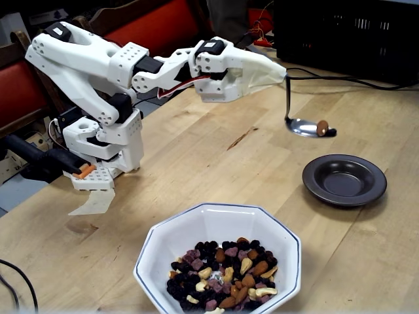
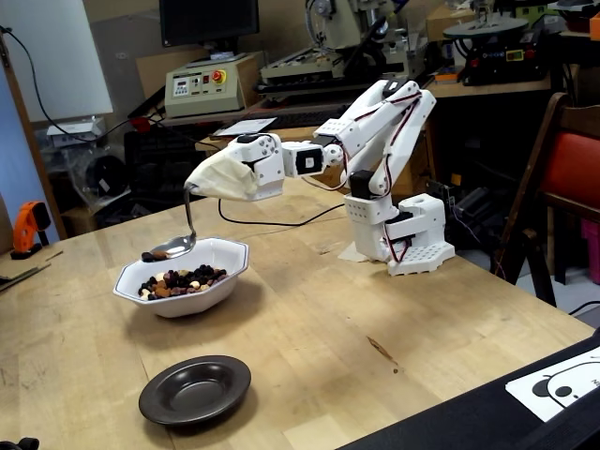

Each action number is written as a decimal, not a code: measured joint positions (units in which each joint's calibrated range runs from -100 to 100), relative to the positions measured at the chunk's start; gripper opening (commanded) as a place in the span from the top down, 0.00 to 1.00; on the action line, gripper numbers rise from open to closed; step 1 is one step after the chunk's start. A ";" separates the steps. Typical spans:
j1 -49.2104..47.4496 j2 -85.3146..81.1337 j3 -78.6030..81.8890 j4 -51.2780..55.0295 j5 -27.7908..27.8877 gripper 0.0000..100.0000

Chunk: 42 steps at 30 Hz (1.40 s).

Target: Use spoon to transfer food from the white bowl to brown plate

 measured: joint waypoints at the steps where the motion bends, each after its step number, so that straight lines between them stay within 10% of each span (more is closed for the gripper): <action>1: -0.66 0.00 0.00 0.00 0.00 0.98; 42: -13.65 13.05 -8.50 -0.08 0.05 0.98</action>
